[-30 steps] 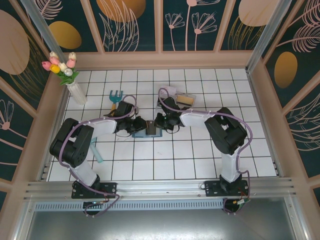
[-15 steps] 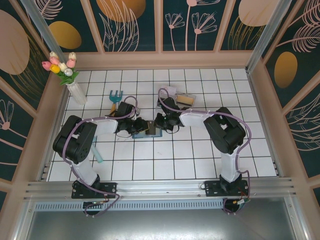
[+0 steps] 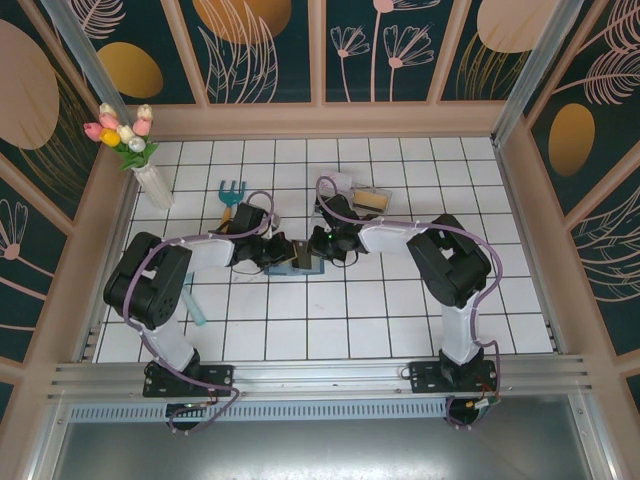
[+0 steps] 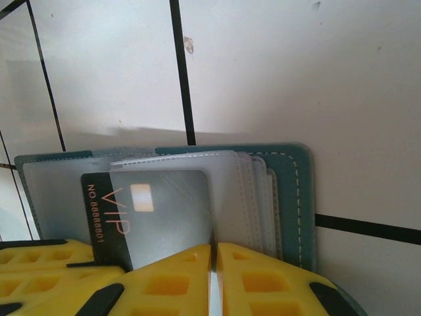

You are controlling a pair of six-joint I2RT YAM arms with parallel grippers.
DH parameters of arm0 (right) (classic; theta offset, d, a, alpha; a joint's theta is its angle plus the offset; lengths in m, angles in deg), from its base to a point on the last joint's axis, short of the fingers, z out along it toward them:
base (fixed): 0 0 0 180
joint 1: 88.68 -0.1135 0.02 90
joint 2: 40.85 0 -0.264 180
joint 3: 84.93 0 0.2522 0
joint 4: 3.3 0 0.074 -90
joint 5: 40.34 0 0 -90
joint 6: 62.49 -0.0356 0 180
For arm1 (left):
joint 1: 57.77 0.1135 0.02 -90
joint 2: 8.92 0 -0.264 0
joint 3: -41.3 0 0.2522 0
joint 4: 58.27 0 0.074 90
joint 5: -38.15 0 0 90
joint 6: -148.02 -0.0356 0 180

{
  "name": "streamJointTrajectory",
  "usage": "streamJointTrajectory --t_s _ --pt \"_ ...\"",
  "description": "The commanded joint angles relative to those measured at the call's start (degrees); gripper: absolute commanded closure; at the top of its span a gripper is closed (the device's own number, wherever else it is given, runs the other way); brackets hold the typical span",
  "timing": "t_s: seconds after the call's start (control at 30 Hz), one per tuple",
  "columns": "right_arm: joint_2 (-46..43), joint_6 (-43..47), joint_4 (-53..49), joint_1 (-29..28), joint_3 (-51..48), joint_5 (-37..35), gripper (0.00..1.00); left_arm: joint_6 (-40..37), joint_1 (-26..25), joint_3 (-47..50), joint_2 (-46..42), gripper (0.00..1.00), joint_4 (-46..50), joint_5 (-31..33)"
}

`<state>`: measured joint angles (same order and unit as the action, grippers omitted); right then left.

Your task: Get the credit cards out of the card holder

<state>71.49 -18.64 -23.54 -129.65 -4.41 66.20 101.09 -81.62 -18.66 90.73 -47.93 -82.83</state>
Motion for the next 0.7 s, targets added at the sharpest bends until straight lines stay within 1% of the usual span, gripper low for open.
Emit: streamJointTrajectory --t_s 0.0,0.2,0.4,0.5,0.6,0.67 --pt "1.8 -0.9 -4.0 0.1 -0.5 -2.4 0.86 -2.3 1.0 1.5 -2.4 0.94 3.3 3.0" --pt "1.5 -1.3 -4.0 0.4 -0.9 -2.7 0.85 -4.4 1.5 2.0 -4.9 0.95 8.1 6.8" --pt "0.2 -0.2 -2.9 0.4 0.0 -1.0 0.83 -7.7 1.7 1.1 -9.2 0.96 15.7 13.1" --pt "-2.6 0.4 -0.1 0.2 0.1 1.4 0.80 -8.0 1.7 2.7 -13.3 0.96 16.7 14.1" --pt "-6.6 0.6 5.1 0.1 -1.0 5.5 0.80 -7.6 1.7 3.4 -17.3 0.96 16.6 13.7" --pt "-9.8 0.6 8.0 0.1 -1.8 6.7 0.76 -7.3 1.7 2.9 -19.9 0.96 16.7 13.7"
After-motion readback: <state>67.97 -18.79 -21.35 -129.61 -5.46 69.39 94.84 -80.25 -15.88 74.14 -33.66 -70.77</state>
